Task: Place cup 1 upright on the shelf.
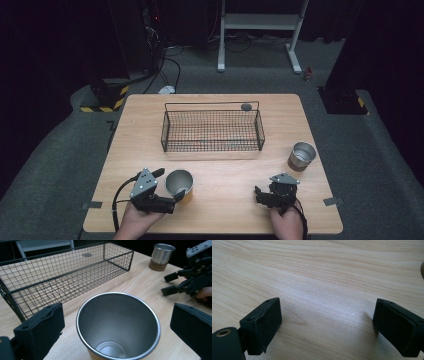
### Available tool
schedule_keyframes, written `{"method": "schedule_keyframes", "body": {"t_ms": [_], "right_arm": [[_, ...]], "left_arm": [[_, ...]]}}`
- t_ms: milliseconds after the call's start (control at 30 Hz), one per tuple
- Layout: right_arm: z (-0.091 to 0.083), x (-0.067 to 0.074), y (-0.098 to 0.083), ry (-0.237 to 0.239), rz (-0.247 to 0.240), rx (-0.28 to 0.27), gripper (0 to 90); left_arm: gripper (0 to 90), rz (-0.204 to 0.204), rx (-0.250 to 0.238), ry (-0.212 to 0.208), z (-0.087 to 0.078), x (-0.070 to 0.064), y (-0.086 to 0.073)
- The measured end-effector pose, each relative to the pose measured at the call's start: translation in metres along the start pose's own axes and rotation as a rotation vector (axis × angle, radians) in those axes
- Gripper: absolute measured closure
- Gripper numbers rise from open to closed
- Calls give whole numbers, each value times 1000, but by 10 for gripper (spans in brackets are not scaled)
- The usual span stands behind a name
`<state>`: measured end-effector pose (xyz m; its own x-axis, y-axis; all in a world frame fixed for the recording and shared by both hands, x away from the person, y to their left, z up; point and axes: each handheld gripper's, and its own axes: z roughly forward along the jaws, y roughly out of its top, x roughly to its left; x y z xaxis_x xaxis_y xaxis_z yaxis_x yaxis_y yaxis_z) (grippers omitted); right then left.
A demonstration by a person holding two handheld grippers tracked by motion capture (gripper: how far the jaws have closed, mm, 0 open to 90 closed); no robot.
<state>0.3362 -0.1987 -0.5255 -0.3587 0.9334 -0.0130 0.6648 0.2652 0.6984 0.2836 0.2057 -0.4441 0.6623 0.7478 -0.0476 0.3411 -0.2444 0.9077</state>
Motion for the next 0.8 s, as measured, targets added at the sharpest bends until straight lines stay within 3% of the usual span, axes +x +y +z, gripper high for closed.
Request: {"method": "schedule_keyframes", "body": {"t_ms": [200, 400, 800], "right_arm": [[0, 0, 0, 0, 0, 0, 84], [0, 0, 0, 4, 0, 1, 84], [0, 0, 0, 4, 0, 2, 84]], "left_arm": [[0, -15, 5, 6, 7, 1, -1], [0, -20, 12, -16, 12, 1, -5], [0, 13, 31, -1, 27, -5, -12]]}}
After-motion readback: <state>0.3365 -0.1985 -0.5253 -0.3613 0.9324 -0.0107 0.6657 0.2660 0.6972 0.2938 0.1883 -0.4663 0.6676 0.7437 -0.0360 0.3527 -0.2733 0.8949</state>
